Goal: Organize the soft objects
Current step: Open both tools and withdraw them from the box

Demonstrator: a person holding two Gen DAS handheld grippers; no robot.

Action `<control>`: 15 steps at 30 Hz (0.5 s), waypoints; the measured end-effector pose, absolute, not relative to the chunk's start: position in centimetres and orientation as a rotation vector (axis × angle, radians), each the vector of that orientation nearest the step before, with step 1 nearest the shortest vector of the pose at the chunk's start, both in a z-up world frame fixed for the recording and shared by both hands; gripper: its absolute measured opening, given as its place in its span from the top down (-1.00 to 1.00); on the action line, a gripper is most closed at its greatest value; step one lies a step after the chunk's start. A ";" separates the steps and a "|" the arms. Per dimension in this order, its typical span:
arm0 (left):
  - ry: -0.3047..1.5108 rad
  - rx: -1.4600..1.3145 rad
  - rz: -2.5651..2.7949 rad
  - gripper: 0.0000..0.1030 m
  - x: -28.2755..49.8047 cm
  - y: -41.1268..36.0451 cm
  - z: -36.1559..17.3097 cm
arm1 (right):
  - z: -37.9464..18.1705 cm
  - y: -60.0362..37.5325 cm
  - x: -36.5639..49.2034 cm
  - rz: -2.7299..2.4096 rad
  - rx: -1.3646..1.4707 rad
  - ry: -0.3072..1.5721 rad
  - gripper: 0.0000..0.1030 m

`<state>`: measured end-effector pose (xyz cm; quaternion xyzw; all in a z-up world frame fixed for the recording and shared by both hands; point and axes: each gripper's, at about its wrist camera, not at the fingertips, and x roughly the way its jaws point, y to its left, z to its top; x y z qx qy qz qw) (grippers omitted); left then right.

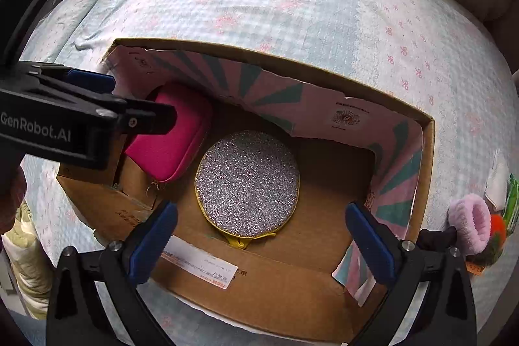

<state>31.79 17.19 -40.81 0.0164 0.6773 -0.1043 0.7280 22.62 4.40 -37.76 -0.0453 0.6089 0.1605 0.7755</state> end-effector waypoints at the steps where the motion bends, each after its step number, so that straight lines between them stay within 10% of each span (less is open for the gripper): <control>1: 1.488 0.034 -0.229 -0.99 31.6 17.2 -40.6 | -37.5 4.4 22.5 0.345 -0.095 1.312 -1.00; 15: 1.365 0.016 -0.199 -0.99 27.2 18.8 -33.2 | -30.2 4.2 18.8 0.341 -0.079 1.190 -1.00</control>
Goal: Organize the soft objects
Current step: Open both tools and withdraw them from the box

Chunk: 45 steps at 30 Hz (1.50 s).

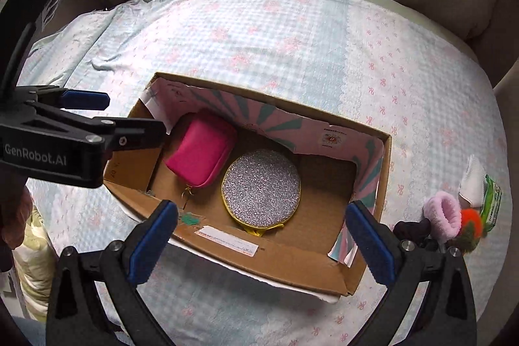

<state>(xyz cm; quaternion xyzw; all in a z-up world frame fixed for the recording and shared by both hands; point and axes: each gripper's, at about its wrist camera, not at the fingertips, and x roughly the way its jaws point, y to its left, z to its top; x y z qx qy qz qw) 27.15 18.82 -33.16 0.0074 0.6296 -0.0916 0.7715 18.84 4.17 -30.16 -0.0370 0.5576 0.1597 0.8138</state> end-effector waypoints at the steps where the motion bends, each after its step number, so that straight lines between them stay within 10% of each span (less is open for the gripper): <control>1: 1.350 0.007 -0.198 -0.99 26.6 19.0 -32.3 | -29.2 4.0 18.3 0.335 -0.078 1.172 -1.00; 21: 0.822 -0.043 -0.152 -0.99 11.7 18.2 -9.0 | -7.4 -4.1 6.7 0.010 0.055 0.797 -1.00; 45: 0.768 -0.105 -0.223 -0.99 8.3 6.7 -7.2 | -4.6 -19.7 6.0 -0.073 0.080 0.689 -1.00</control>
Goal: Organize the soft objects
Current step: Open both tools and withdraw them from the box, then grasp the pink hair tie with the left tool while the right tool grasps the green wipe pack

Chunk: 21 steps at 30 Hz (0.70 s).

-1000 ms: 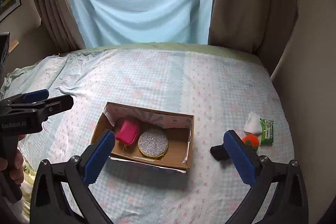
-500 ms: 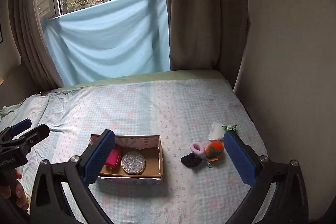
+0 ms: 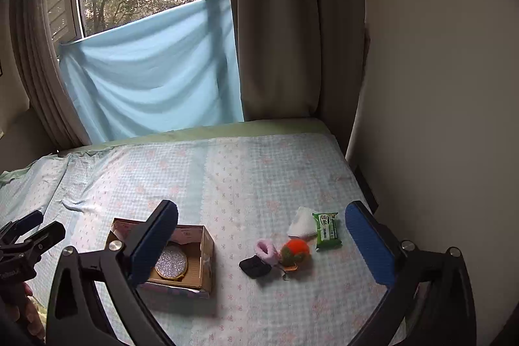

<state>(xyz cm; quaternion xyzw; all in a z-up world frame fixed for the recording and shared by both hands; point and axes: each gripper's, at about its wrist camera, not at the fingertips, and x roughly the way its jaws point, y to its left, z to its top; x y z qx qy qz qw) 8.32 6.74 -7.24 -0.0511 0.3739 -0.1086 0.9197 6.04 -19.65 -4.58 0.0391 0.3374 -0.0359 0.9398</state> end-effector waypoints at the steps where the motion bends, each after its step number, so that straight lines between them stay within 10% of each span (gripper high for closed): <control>1: 0.774 -0.117 -0.205 -0.99 8.4 5.9 -7.5 | -4.9 -20.5 6.6 -0.062 0.070 0.693 -1.00; 21: 1.012 -0.252 -0.085 -0.99 17.9 -9.3 -21.1 | -19.6 -36.4 18.7 -0.051 0.122 0.912 -1.00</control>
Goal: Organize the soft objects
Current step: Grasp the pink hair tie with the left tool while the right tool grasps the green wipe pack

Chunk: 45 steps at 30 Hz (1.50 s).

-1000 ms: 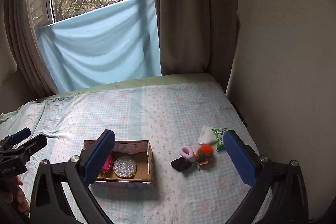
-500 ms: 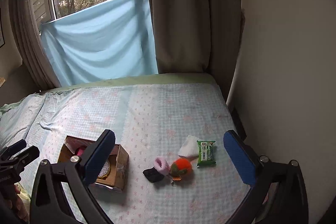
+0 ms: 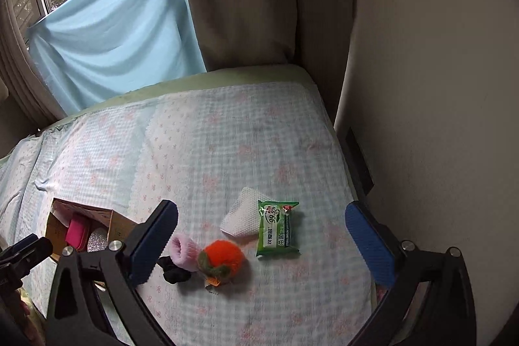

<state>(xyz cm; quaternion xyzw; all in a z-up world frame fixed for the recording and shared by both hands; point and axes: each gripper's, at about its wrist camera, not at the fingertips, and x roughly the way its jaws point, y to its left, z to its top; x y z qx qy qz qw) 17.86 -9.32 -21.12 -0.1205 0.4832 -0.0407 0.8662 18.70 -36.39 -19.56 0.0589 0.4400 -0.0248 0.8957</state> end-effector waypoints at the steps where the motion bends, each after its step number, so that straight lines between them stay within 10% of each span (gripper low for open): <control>1: 1.027 -0.259 -0.086 -0.99 18.6 -9.9 -22.0 | -20.4 -36.9 19.1 -0.059 0.125 0.923 -1.00; 18: 1.346 -0.302 -0.152 -0.95 28.4 -16.3 -39.0 | -35.1 -40.5 23.8 -0.104 0.215 1.128 -1.00; 27: 1.438 -0.312 -0.183 -0.25 30.1 -17.5 -44.5 | -40.1 -39.2 25.8 -0.084 0.235 1.174 -0.96; 39: 1.461 -0.304 -0.186 0.53 30.5 -17.8 -45.7 | -41.7 -38.6 26.7 -0.082 0.221 1.233 0.26; 45: 1.436 -0.307 -0.193 0.55 30.2 -17.6 -44.8 | -41.3 -38.8 26.1 -0.086 0.226 1.224 0.31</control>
